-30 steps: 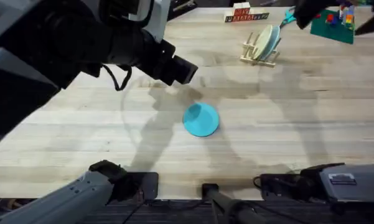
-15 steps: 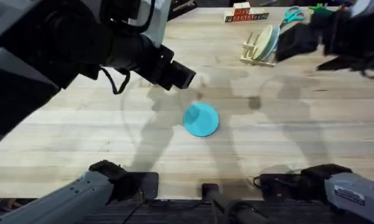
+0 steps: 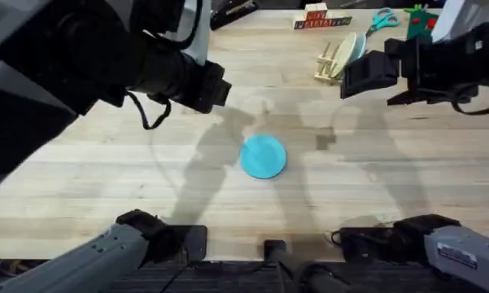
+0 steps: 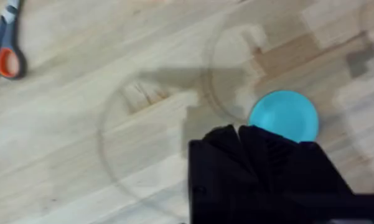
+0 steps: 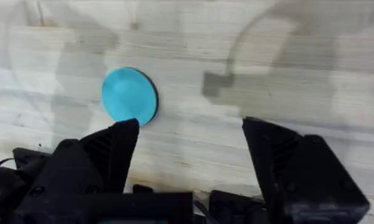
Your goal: Pick up the plates from the table one by one and place each into a slot on the dish rack.
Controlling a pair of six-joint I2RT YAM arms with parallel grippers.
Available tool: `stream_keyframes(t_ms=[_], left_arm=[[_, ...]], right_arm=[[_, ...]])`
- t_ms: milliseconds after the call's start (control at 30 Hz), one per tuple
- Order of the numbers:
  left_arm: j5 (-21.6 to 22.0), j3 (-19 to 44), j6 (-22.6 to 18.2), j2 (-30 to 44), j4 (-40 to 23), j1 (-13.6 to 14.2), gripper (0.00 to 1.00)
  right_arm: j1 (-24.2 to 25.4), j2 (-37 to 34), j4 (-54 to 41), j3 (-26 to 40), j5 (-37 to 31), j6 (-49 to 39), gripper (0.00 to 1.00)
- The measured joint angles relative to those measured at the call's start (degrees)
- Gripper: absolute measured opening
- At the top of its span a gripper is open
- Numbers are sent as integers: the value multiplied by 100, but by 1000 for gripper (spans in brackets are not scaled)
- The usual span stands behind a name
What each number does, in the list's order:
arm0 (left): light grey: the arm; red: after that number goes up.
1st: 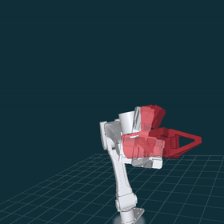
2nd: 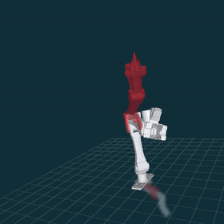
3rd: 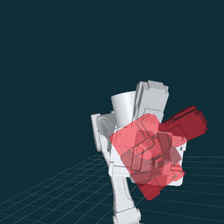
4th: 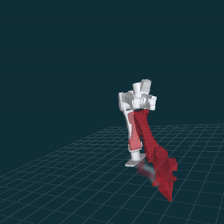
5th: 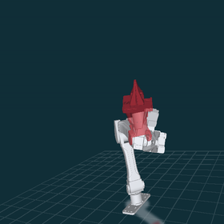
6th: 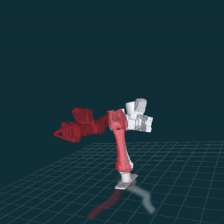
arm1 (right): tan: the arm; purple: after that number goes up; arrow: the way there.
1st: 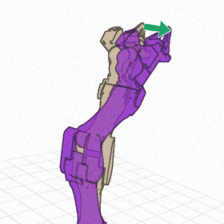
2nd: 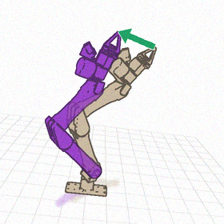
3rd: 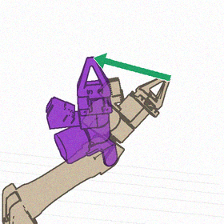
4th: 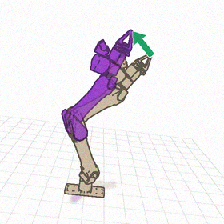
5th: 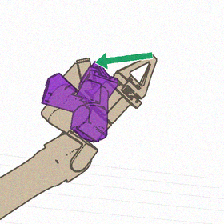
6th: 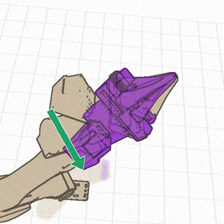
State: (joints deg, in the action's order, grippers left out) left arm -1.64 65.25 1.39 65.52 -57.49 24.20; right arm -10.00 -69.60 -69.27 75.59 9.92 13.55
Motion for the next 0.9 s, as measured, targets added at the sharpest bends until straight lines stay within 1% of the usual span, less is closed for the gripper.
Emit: stream_keyframes(t_ms=[67,200,400,667,733,800,900], left_arm=[[-165,0,68,0,-42,-38,48],[-679,0,152,0,-40,-145,46],[-1687,0,214,0,-40,-325,44],[-2596,0,233,0,-6,-336,44],[-2786,-3,244,0,67,-336,44],[-3008,-54,258,-2,296,-336,44],[-3301,-381,374,-61,774,-345,44]], right_arm=[[0,2,0,0,4,-38,996],[0,2,0,0,24,-146,996],[0,2,2,0,37,-211,996],[0,0,2,0,39,-291,996],[0,2,2,0,39,-297,996],[0,0,2,0,39,-318,996],[0,2,2,0,39,-355,996]])
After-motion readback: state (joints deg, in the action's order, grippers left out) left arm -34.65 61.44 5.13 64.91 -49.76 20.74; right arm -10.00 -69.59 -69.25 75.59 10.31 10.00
